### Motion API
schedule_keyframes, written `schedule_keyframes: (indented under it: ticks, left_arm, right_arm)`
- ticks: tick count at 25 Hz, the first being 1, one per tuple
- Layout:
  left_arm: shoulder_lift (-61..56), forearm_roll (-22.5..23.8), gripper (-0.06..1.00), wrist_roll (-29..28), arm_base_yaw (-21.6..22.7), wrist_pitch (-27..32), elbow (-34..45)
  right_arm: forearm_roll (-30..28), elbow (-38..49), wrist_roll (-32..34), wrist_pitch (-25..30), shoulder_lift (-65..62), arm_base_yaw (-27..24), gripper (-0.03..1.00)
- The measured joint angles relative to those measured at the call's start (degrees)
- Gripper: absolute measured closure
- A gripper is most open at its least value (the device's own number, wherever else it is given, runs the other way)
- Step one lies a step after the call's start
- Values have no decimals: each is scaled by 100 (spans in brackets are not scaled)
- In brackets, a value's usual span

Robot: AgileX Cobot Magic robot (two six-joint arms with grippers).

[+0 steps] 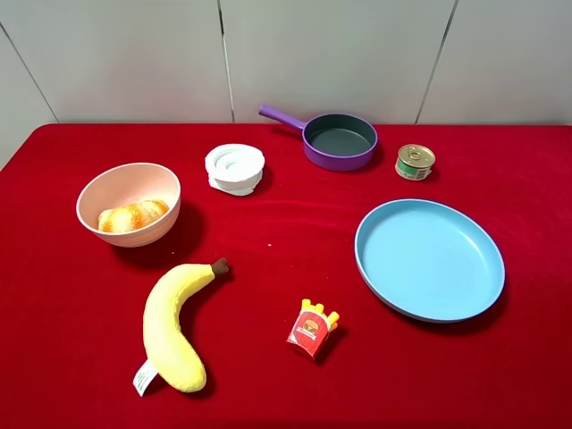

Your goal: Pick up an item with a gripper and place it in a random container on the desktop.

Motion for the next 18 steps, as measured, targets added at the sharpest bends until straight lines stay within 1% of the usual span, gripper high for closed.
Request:
schedule_keyframes:
  ticks: [3,4,5,8,18]
  left_arm:
    - [0,-3,12,-21,0,0,0]
    - [0,-3,10,-22,0,0,0]
    - [0,2,6,-35,0,0,0]
    - [0,9,2,-52,0,0,0]
    - [0,22,1,-93,0,0,0]
  right_arm:
    - [0,0,0,0,0,0,27]
    - [0,0,0,0,0,0,27]
    - [0,0,0,0,0,0,27]
    - [0,0,0,0,0,0,27]
    - [0,0,0,0,0,0,27]
